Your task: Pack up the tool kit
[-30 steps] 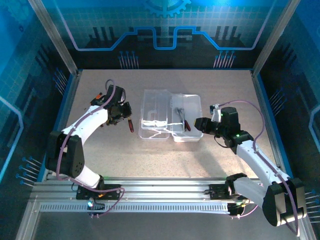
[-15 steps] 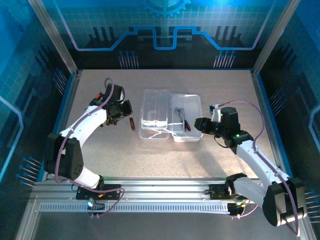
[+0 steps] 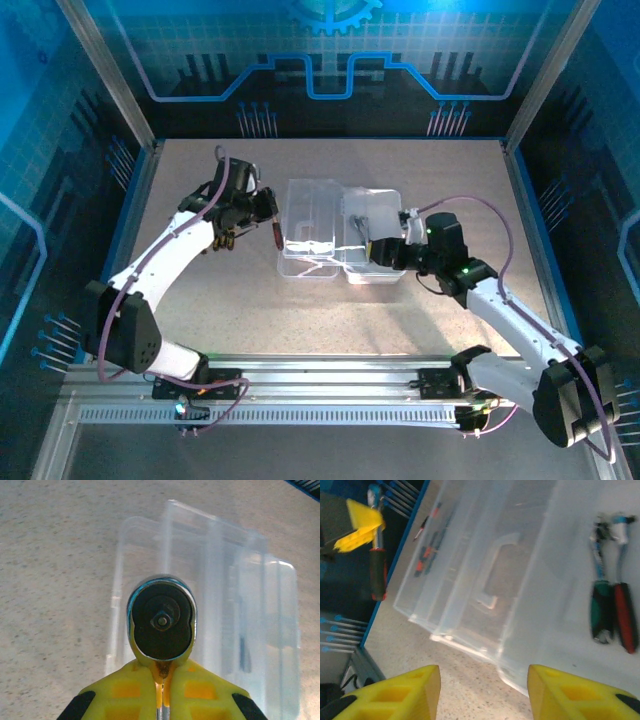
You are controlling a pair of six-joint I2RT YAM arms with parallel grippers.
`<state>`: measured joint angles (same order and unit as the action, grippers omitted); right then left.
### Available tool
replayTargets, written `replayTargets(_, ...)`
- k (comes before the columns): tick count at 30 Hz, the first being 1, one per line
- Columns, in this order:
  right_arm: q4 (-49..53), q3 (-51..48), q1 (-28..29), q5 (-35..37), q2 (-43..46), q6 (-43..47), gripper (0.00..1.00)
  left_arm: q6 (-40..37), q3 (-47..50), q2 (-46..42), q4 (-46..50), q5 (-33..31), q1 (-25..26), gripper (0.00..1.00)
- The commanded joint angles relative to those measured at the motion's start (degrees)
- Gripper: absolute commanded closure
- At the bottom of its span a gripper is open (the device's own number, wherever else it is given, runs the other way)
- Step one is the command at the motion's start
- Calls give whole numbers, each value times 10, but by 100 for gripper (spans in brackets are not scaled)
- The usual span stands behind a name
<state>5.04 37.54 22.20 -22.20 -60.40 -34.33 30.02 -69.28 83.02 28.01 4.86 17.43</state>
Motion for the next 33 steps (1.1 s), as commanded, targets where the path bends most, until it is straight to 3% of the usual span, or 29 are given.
replayTargets(1, -28, 41, 39, -8, -16, 17, 46, 7, -37, -21, -8, -9, 22, 100)
replayTargets(11, -93, 121, 139, -23, -130, 9, 41, 37, -62, -3, -39, 0, 80, 100)
replayTargets(21, -166, 149, 150, -28, -201, -43, 40, 84, -22, 1, -100, 22, 110, 100)
replayTargets(33, -194, 169, 149, -46, -244, -67, 55, 102, -13, 9, -123, 47, 116, 100)
